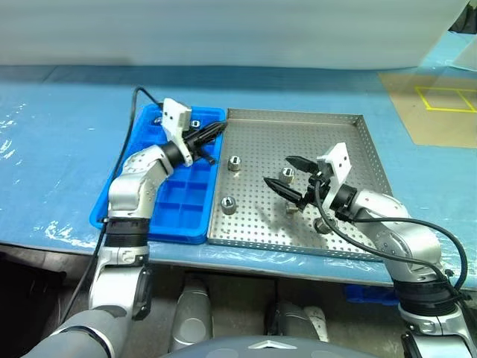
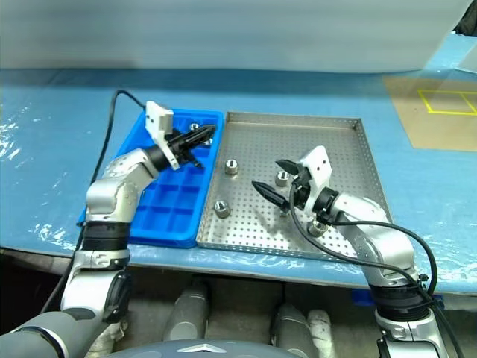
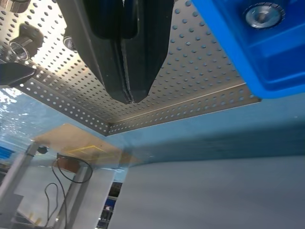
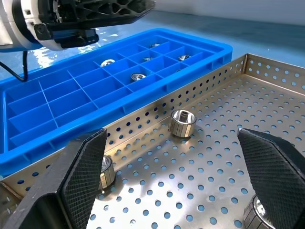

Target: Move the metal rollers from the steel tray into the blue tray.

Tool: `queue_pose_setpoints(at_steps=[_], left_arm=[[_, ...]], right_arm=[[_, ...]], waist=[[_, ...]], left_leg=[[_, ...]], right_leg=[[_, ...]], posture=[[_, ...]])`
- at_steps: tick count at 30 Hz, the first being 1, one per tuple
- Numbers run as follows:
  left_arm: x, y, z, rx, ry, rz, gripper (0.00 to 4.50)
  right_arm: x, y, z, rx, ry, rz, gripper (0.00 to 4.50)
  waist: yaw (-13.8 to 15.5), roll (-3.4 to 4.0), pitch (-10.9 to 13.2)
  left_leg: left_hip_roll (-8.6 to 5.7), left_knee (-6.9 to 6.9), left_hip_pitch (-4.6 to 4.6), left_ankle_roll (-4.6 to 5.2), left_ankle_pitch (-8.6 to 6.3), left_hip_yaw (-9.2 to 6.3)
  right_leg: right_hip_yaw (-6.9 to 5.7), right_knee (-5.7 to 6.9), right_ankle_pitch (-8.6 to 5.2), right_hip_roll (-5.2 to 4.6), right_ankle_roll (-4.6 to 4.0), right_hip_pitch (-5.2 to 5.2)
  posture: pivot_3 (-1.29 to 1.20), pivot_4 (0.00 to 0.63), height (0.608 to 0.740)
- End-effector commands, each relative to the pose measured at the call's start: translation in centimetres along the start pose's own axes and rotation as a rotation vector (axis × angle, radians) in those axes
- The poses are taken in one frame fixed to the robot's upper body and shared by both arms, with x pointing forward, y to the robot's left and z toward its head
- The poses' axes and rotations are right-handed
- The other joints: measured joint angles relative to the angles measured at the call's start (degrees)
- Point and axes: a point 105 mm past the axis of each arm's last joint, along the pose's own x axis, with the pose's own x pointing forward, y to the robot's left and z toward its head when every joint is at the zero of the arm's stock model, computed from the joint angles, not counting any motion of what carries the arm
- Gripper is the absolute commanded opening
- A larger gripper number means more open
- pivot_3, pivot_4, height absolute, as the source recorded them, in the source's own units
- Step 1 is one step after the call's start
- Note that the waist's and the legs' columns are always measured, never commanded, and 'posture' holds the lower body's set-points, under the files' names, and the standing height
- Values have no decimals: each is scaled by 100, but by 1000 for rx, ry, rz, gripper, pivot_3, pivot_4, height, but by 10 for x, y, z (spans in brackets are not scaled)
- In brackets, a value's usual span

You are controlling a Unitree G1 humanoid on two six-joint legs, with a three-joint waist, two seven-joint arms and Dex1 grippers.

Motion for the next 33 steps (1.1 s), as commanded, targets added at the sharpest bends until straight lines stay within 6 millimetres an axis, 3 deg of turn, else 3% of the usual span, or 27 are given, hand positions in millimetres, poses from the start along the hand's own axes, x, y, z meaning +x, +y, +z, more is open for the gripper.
queue_pose_setpoints(at_steps=[1, 4, 7, 11, 18, 25, 33], left_arm=[[2, -17, 3, 101, 17, -64, 36], [11, -26, -5, 237, 93, -112, 36], [28, -38, -4, 298, 120, -198, 627], [45, -46, -5, 389, 175, -291, 1975], [66, -34, -6, 608, 327, -390, 4310], [98, -36, 1, 751, 441, -470, 4409], [92, -32, -26, 786, 675, -561, 4409]], right_arm=[[3, 4, 10, -35, -38, 30, 4500], [4, 5, 11, -36, -38, 37, 4500], [4, 5, 11, -36, -37, 36, 4500], [3, 6, 11, -36, -40, 28, 4500], [2, 7, 10, -30, -44, 11, 4500], [4, 10, 9, -17, -54, 4, 4500], [-1, 14, 7, -8, -54, -11, 4500]], waist=[[24, 0, 0], [106, 0, 0], [154, 0, 0], [135, 0, 0], [114, 1, 0], [148, -1, 0], [110, -1, 0]], left_leg=[[0, -1, -1, 0, 0, 0], [1, 1, -7, 0, 1, -1], [2, 2, -7, -1, 2, -1], [1, 5, -7, -1, 3, -1], [2, 4, -14, -1, 4, 0], [-11, 19, -53, -1, 5, -3], [-7, 17, -49, -1, 5, -4]], right_leg=[[0, -1, 0, 0, 0, 0], [-3, -1, 1, 0, 2, -5], [-3, 1, 1, -1, 2, -5], [0, 4, 2, 0, 3, -7], [11, 16, 2, 10, 3, -32], [10, 22, 7, 4, 10, -56], [12, 26, 9, 5, 11, -58]], posture=[[253, 150, 740], [252, 150, 740], [244, 150, 740], [219, 150, 740], [200, 150, 740], [177, 150, 740], [148, 150, 740]])
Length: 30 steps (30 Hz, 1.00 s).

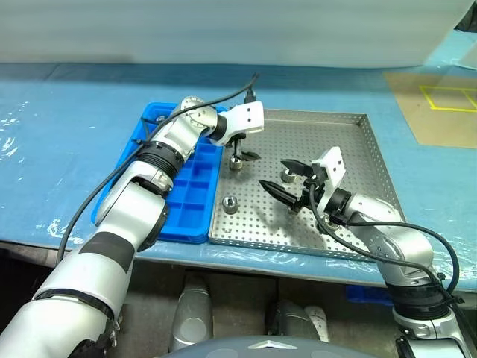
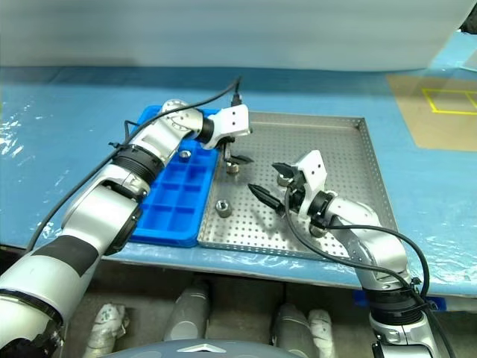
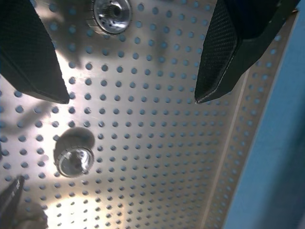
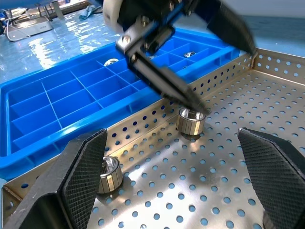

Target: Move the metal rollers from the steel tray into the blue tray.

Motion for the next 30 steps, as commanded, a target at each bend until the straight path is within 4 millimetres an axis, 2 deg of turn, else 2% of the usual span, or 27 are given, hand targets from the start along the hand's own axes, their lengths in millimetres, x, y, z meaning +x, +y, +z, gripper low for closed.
queue_pose_setpoints(at_steps=[1, 9, 15, 30], left_arm=[[-5, 6, -3, 43, 88, -14, 4409], [-4, 13, -21, 32, 223, 24, 4409], [1, 18, -19, 84, 254, 66, 4409], [0, 11, -44, 153, 399, 30, 4409]], right_arm=[[-3, 6, 11, -29, -39, 1, 4500], [0, 14, 8, -4, -60, -21, 4500], [0, 24, 9, 36, -83, -25, 4500], [7, 43, 16, 62, -97, -16, 4500]], waist=[[10, 0, 0], [14, -1, 1], [-1, -2, 1], [-161, -3, 1]], left_leg=[[0, 0, 0, 0, 0, 0], [-6, 5, -2, 2, 1, -1], [-6, 5, -2, 3, 2, -1], [-6, 5, 4, 4, 2, -1]], right_leg=[[0, 0, 0, -1, 0, 0], [-2, 0, 3, -8, 2, 3], [-2, 0, 3, -8, 2, 4], [-1, 0, 6, -8, 3, 7]], posture=[[146, 150, 740], [87, 150, 740], [47, 150, 740], [2, 150, 740]])
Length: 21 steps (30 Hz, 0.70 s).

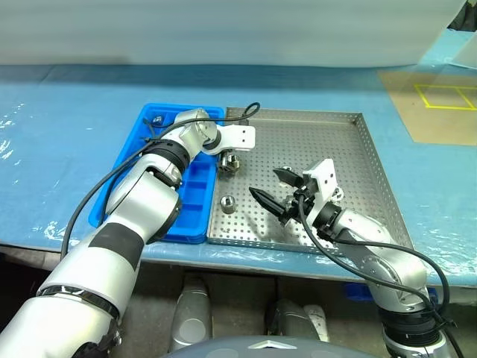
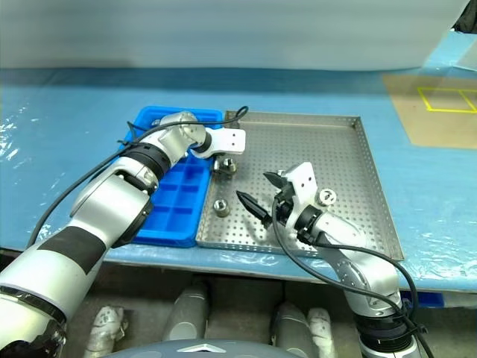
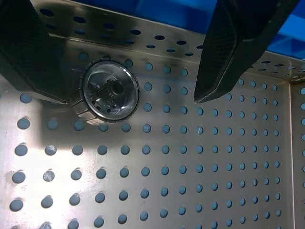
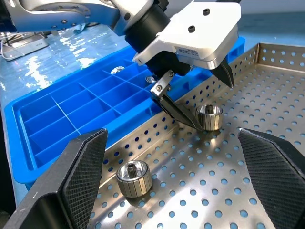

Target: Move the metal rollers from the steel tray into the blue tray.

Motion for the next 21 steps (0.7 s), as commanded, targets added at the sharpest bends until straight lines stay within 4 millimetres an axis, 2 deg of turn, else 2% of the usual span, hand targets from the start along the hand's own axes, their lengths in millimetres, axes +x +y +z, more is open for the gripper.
queue_pose_setpoints(at_steps=[1, 2, 5, 11, 14, 17, 21], left_arm=[[-8, 9, 2, 54, 23, 19, 4409], [-9, 9, 0, 56, 28, 16, 4409], [-10, 7, -6, 56, 38, 8, 3860], [-10, -1, -27, 35, 85, -22, 1822], [-9, -2, -28, 9, 76, -18, 904], [-12, 3, -8, -120, -81, -13, 907], [-30, 23, 22, -351, -370, 49, 907]], right_arm=[[3, 14, 18, -27, -68, 30, 4500], [4, 16, 19, -25, -73, 27, 4500], [4, 18, 19, -17, -84, 18, 4500], [3, 16, 18, -14, -92, -2, 4500], [3, 15, 19, -16, -93, -2, 4500], [3, 13, 18, -18, -90, 3, 4500], [7, 11, 18, -24, -77, 38, 4500]], waist=[[-5, 0, 0], [-10, 0, 0], [-23, 0, 0], [-139, -1, 0], [-170, -1, 0], [-170, -1, 0], [-123, -10, 6]], left_leg=[[1, 0, 0, 0, 0, 0], [0, 0, 0, 0, 0, 0], [1, 0, 0, 0, 0, 0], [1, 1, 3, 1, 1, 0], [3, -1, 12, -1, 3, 0], [3, -1, 12, -2, 4, 0], [1, -1, 4, -1, 5, -1]], right_leg=[[0, 0, 0, 0, 0, 0], [0, 0, 0, 0, 0, 0], [0, 0, 0, 0, -1, 0], [0, -1, 4, 0, -1, 3], [2, 1, 6, 2, -4, 5], [2, 0, 7, 1, -5, 6], [-1, -2, 8, 0, -6, 5]], posture=[[-4, 150, 740], [-12, 150, 740], [-24, 150, 740], [-21, 150, 740], [-15, 150, 740], [15, 150, 740], [88, 150, 740]])
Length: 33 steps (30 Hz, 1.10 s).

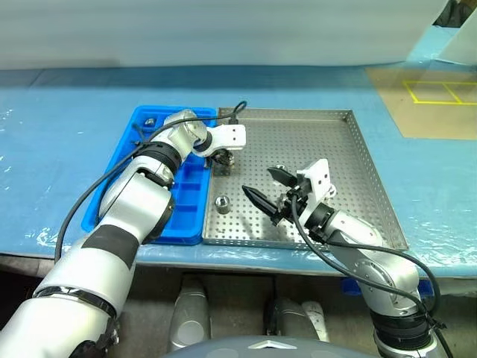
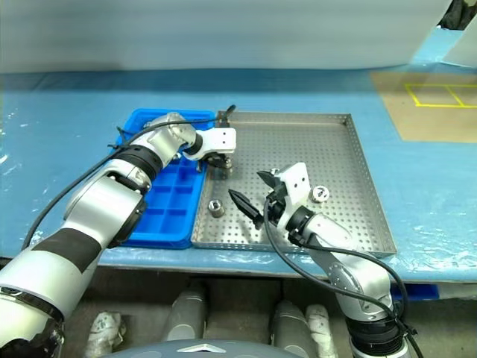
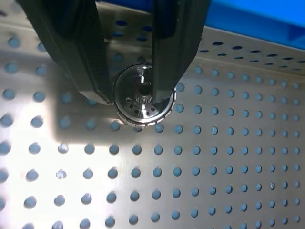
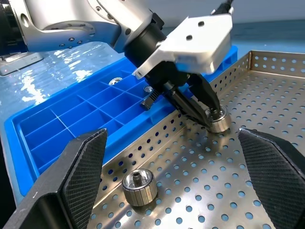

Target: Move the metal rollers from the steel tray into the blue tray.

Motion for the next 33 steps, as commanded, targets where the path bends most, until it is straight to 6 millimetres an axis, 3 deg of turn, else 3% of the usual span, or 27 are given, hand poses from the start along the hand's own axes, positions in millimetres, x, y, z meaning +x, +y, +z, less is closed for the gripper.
queue_pose_setpoints(at_steps=[1, 6, 12, 17, 20, 24, 28, 33], left_arm=[[-22, 20, 39, -156, -275, 69, 907], [-41, 23, 33, -263, -366, 115, 907], [-88, 32, 33, -387, -538, 305, 907], [-107, 11, 18, -404, -632, 478, 907], [-111, -18, 9, -414, -676, 536, 907], [-114, -40, -11, -489, -670, 657, 907], [-131, -49, -57, -621, -577, 913, 907], [-139, -62, -92, -769, -472, 1066, 907]], right_arm=[[4, 0, 12, -34, -37, 47, 4500], [10, -8, 16, -58, -19, 98, 4500], [22, -11, 18, -76, -8, 164, 4500], [33, -16, 24, -105, -29, 186, 4500], [38, -25, 32, -112, -59, 178, 4500], [44, -36, 35, -150, -62, 180, 4500], [49, -45, 48, -162, -89, 195, 4500], [50, -47, 48, -168, -77, 226, 4500]], waist=[[18, -5, 3], [41, -4, 3], [123, -4, 3], [289, 1, 0], [351, 0, 0], [528, 0, 1], [667, 0, 0], [875, 0, 0]], left_leg=[[-1, 0, -2, 0, 0, -2], [-1, -3, 0, 2, 1, -4], [4, -3, -23, 6, 4, -13], [8, -5, -25, 6, 4, -14], [13, -1, -29, 6, 4, -14], [29, 6, -52, 15, 16, -15], [31, 6, -50, 17, 25, -16], [33, 4, -48, 10, 32, -20]], right_leg=[[-2, -1, 0, 0, -1, 0], [-5, -3, 1, -2, -2, 1], [-21, -3, 2, 0, -8, -11], [-31, -8, 1, -2, -13, -10], [-35, -6, 1, -2, -13, -11], [-58, -2, 3, -1, -20, -23], [-63, -4, 11, -3, -28, -24], [-62, -2, 13, 2, -29, -25]], posture=[[100, 150, 740], [193, 150, 740], [284, 150, 740], [361, 150, 740], [404, 150, 740], [461, 150, 740], [520, 150, 740], [562, 150, 740]])
